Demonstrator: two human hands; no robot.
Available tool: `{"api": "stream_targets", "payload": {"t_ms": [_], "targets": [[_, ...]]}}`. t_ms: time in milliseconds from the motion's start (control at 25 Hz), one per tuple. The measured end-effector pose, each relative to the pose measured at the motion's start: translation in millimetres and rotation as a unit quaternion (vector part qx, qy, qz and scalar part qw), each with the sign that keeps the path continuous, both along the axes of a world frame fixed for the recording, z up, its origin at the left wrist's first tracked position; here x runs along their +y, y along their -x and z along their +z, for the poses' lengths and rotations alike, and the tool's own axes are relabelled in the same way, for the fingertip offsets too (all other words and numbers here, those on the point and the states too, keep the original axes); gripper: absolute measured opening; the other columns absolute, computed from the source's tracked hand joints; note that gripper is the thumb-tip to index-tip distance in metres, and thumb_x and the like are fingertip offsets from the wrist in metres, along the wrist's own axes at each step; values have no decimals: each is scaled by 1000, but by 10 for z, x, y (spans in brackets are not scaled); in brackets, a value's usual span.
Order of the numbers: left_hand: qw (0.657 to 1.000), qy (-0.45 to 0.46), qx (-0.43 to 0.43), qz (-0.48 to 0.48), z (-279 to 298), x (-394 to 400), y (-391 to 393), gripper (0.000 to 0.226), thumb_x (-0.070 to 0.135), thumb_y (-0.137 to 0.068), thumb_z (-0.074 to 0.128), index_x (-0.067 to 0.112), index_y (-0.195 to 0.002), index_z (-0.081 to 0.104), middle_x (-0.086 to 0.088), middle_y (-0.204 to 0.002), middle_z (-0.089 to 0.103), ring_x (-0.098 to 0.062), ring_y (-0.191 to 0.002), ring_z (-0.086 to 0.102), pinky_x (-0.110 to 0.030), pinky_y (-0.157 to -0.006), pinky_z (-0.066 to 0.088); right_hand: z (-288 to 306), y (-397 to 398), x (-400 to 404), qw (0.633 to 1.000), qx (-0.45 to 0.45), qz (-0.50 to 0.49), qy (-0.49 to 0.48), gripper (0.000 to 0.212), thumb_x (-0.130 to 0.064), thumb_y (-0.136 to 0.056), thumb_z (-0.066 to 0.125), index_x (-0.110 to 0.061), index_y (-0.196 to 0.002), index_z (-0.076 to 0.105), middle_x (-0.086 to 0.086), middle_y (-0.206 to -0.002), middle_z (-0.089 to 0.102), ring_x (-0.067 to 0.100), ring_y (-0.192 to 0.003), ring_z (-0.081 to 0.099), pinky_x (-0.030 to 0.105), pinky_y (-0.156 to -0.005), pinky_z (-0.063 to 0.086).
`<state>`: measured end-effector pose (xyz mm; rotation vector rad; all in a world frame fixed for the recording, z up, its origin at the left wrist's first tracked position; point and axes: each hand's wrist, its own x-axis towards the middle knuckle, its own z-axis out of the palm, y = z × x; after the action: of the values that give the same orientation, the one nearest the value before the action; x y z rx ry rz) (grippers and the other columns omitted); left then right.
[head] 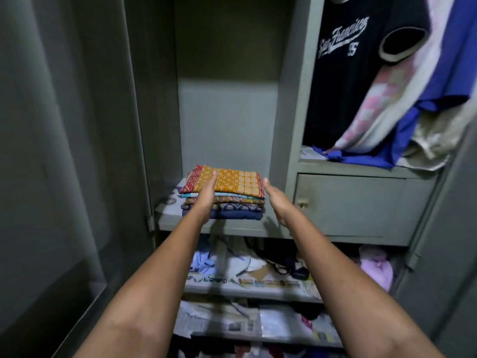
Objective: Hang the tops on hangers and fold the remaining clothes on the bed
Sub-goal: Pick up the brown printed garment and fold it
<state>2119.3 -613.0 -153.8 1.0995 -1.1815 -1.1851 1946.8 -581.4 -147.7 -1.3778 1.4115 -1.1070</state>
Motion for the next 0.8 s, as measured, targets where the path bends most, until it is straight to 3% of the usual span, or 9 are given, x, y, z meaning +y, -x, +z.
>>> {"api": "stream_targets", "payload": {"t_ms": [40, 80, 160, 280, 400, 560, 680, 800], "targets": [[1000, 10, 2, -7, -33, 198, 40, 49, 47, -101, 30, 15, -133, 48, 15, -115, 56, 1, -106, 52, -15, -93, 33, -37, 38, 182, 1000, -5, -7, 10, 51, -36, -105, 26, -2, -139, 44, 9, -132, 49, 18, -127, 43, 21, -92, 36], [1000, 8, 6, -12, -23, 407, 79, 55, 47, -101, 29, 11, -142, 39, 9, -128, 49, -6, -118, 46, -24, -86, 31, -27, 91, 396, 1000, -4, -21, 18, 52, -35, -105, 26, -1, -141, 40, 12, -139, 46, 21, -133, 39, 22, -97, 34], [1000, 3, 0, -26, 76, 715, 153, 59, 48, -101, 27, 10, -146, 32, -1, -142, 44, -14, -130, 41, -19, -89, 29, 37, 218, 677, 998, 24, -57, 24, 57, -41, -103, 27, -1, -144, 36, 12, -149, 36, 24, -140, 31, 28, -110, 25], [997, 28, -8, -66, 386, 1023, 313, 54, 51, -101, 26, 17, -142, 36, 3, -134, 50, -2, -120, 52, -13, -91, 36, 261, 435, 1150, 994, 18, -101, 39, 62, -46, -102, 28, -2, -146, 32, 10, -153, 31, 22, -142, 27, 31, -113, 19], [993, 53, 11, -108, 649, 1219, 592, 67, 56, -98, 29, 11, -148, 31, 0, -151, 33, -14, -141, 29, -24, -107, 23, 437, 720, 1594, 986, 17, -158, 54, 64, -48, -102, 28, -4, -147, 29, 7, -155, 28, 20, -143, 24, 32, -114, 18], [974, 64, 18, -215, 736, 1645, 1127, 62, 52, -99, 29, 11, -146, 34, 10, -137, 39, -4, -128, 33, -22, -101, 26, 496, 1086, 2316, 964, 34, -254, 72, 66, -50, -101, 30, -2, -147, 29, 7, -154, 29, 20, -143, 24, 32, -115, 17], [946, 78, 11, -314, 754, 2068, 1568, 66, 54, -99, 27, 11, -148, 29, 1, -155, 28, -12, -142, 24, -27, -113, 16, 550, 1273, 3107, 935, 25, -343, 82, 64, -47, -102, 30, -2, -147, 28, 6, -153, 29, 18, -143, 23, 30, -114, 17], [911, 73, 31, -404, 849, 2709, 1980, 61, 48, -101, 26, 8, -147, 31, -1, -152, 32, -13, -142, 26, -21, -105, 21, 596, 1426, 4012, 893, 32, -443, 68, 69, -54, -100, 29, -5, -148, 27, 5, -155, 27, 20, -144, 22, 33, -116, 15]]}}
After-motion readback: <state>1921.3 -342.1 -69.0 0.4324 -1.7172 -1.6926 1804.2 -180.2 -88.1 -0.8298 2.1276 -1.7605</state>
